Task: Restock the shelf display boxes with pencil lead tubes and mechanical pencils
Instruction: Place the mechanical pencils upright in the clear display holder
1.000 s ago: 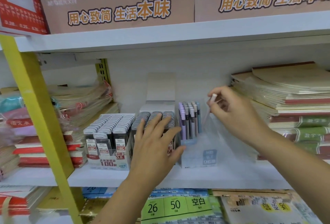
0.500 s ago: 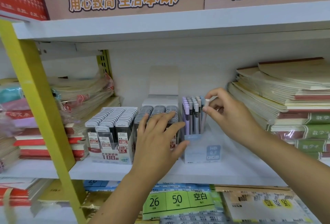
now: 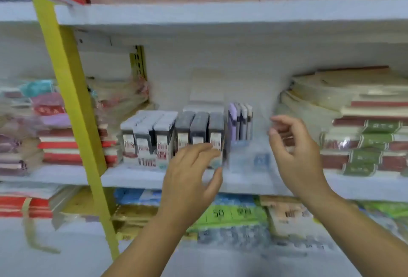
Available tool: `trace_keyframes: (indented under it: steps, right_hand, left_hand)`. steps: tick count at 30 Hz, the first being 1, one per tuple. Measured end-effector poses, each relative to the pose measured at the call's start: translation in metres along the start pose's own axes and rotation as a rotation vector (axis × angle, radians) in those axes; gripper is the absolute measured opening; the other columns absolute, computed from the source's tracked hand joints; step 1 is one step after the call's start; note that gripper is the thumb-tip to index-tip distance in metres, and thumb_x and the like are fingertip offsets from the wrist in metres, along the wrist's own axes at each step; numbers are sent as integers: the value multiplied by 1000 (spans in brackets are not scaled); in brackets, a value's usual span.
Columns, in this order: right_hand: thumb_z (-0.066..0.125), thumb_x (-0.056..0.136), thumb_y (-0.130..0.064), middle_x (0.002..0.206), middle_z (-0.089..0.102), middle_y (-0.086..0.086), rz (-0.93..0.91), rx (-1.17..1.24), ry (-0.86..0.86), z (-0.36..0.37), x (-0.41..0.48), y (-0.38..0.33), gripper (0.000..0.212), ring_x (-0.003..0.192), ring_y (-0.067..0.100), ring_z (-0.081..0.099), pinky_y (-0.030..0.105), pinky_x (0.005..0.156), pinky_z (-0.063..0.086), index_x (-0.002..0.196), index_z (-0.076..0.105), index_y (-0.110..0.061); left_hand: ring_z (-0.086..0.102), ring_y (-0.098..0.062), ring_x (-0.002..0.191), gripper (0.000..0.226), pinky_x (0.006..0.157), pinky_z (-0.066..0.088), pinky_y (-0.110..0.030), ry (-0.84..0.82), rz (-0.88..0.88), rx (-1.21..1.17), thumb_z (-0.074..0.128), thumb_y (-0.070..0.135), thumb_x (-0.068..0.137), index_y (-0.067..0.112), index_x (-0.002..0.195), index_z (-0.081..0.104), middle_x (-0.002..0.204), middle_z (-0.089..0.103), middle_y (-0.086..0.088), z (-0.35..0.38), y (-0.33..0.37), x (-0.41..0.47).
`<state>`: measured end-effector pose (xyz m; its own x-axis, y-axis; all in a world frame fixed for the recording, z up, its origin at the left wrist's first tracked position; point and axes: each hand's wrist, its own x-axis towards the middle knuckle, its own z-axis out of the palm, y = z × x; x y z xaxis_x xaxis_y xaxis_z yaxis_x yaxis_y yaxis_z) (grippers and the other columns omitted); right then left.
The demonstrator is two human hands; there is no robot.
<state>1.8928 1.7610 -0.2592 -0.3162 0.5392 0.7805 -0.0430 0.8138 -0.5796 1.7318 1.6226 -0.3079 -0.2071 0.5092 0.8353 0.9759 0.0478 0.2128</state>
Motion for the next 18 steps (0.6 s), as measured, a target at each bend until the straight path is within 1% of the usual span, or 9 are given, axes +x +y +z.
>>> trace_keyframes:
  steps: [3,5,7,8,11,12,14,16,18]
  right_hand:
    - [55,94,-24,80,63,-6,192,120,-116,20,-81,22,21,67,6,56,12,59,43,99,56,-44]
    - [55,96,-18,78,63,-2,388,63,-255,42,-146,57,20,67,6,57,19,61,45,98,57,-39]
    - [52,98,-21,86,66,2,632,-27,-440,62,-219,95,14,75,17,62,32,66,47,103,56,-34]
    - [53,98,-22,90,65,2,751,-75,-505,71,-257,112,13,78,21,62,31,65,46,106,56,-31]
    - [55,96,-22,106,64,5,981,-218,-684,91,-358,150,21,83,15,54,8,58,34,116,58,-16]
    - [55,97,-23,115,62,7,1042,-247,-773,96,-384,157,26,88,14,53,6,62,33,121,56,-14]
    - [55,97,-26,128,58,7,1136,-283,-910,100,-425,169,35,103,17,55,16,77,35,129,53,-13]
    - [57,96,-23,131,56,8,1165,-314,-917,103,-449,179,38,115,21,55,21,83,37,131,52,-10]
    - [59,94,-22,140,49,11,1159,-368,-911,110,-465,190,52,128,27,48,27,99,38,141,42,-7]
  left_hand:
    - [58,-15,104,29,90,43,-24,-193,-108,-53,51,36,92,22,111,69,111,68,5,11,-12,-85]
    - [61,-18,104,26,86,51,-34,-433,-278,-97,56,33,96,22,116,67,118,65,3,25,-26,-156]
    - [60,-19,112,30,91,50,-35,-681,-504,-163,61,31,98,21,126,63,129,59,0,37,-39,-226]
    - [59,-22,117,36,96,47,-34,-777,-592,-179,63,31,97,19,130,60,133,57,-3,42,-45,-260]
    - [51,-25,132,50,109,34,-28,-1019,-779,-185,66,31,95,12,140,54,142,55,-10,59,-59,-346]
    - [49,-24,134,53,110,30,-25,-1108,-830,-176,66,30,96,12,142,50,144,53,-10,64,-63,-367]
    - [50,-23,132,58,105,32,-22,-1240,-924,-174,68,32,94,16,145,46,146,51,-9,74,-69,-403]
    - [52,-24,129,60,100,37,-21,-1299,-1005,-184,70,35,91,19,145,47,147,51,-8,87,-75,-427]
    - [49,-24,133,65,103,36,-24,-1346,-1037,-191,70,40,90,19,146,45,150,48,-7,101,-78,-447]
